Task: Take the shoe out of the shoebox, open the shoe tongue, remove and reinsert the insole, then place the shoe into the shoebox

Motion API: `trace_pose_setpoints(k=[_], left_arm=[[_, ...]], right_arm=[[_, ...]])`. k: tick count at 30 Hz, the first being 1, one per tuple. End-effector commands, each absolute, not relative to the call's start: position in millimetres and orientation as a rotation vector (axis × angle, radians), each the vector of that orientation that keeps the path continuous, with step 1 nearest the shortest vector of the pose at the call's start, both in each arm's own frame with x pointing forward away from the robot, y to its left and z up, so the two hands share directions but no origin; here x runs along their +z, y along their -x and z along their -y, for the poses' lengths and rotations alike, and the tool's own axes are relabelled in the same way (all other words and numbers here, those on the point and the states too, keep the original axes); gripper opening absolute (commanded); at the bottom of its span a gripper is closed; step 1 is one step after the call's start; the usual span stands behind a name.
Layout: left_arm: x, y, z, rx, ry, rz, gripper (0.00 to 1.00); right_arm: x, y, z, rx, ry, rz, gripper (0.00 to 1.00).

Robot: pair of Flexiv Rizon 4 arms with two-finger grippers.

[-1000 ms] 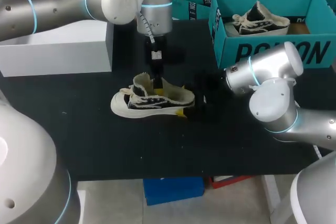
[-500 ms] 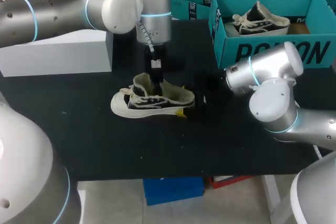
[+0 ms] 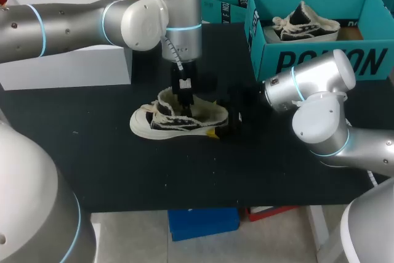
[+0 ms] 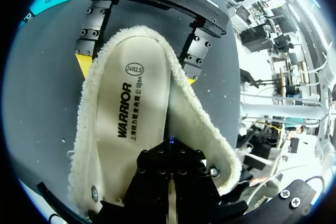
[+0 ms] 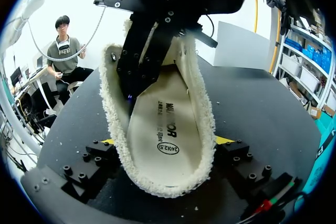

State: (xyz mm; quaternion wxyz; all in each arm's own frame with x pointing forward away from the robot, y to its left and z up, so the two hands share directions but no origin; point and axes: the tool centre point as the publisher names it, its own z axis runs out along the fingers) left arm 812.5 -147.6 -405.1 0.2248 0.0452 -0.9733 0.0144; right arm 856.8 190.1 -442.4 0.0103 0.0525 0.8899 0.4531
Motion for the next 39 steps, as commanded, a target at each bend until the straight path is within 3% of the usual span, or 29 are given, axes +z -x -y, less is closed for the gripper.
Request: trace_pose_setpoints(k=[1,6,7,8,10,39], left_arm=[[-416.0,-806.5,149.3,0.044,-0.137,2.701,0.00],[-419.9,-807.1,150.6,0.044,-0.140,2.704,0.00],[-420.0,-807.1,150.7,0.044,-0.139,2.705,0.07],[-420.1,-807.3,150.8,0.045,-0.138,2.707,0.25],[-420.1,-808.6,151.2,0.049,-0.139,2.716,0.34],[-469.4,-854.3,124.0,-0.139,-0.432,3.015,0.23]], right_arm=[[-441.9,-858.4,-192.7,1.412,-0.168,-2.778,0.00],[-441.9,-858.4,-192.7,1.412,-0.168,-2.778,0.00],[-441.9,-858.4,-192.7,1.412,-0.168,-2.778,0.00],[-441.9,-858.4,-192.7,1.412,-0.168,-2.778,0.00],[-441.9,-858.4,-192.7,1.412,-0.168,-2.778,0.00],[-441.9,-858.4,-192.7,1.412,-0.168,-2.778,0.00]])
